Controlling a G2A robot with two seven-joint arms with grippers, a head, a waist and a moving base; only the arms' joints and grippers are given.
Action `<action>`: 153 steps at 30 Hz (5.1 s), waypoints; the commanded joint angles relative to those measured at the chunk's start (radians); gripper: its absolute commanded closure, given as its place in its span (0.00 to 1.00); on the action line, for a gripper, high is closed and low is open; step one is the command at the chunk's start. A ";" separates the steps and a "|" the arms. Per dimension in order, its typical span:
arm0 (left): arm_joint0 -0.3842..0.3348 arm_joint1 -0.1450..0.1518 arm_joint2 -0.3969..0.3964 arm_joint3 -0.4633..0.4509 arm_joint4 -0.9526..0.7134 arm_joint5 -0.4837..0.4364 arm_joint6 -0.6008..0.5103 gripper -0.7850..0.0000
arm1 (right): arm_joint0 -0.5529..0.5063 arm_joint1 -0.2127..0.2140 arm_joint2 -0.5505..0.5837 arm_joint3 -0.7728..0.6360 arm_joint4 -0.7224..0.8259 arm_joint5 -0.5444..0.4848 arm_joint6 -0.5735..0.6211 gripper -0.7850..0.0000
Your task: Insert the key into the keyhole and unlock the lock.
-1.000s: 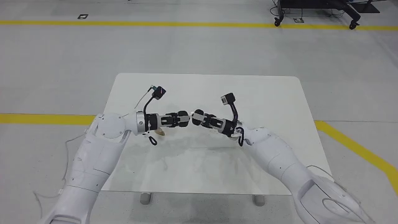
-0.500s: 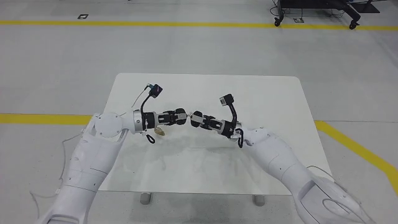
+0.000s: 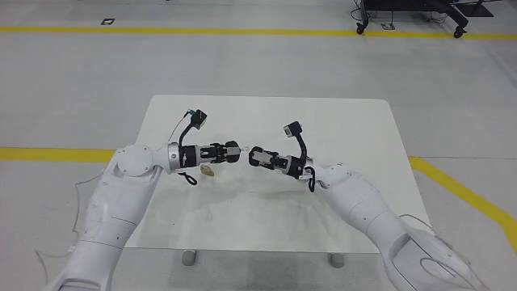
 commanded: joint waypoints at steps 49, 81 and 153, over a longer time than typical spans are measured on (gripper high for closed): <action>-0.141 0.016 0.179 0.123 -0.029 -0.062 -0.170 1.00 | -0.041 0.048 0.035 -0.132 0.135 0.255 0.266 1.00; -0.079 0.125 0.034 -0.095 0.804 -0.135 0.146 0.00 | -0.185 0.183 0.271 -0.229 0.152 0.154 0.165 1.00; -0.296 0.078 0.396 0.087 0.392 -0.203 0.237 1.00 | -0.185 0.183 0.271 -0.229 0.152 0.154 0.165 1.00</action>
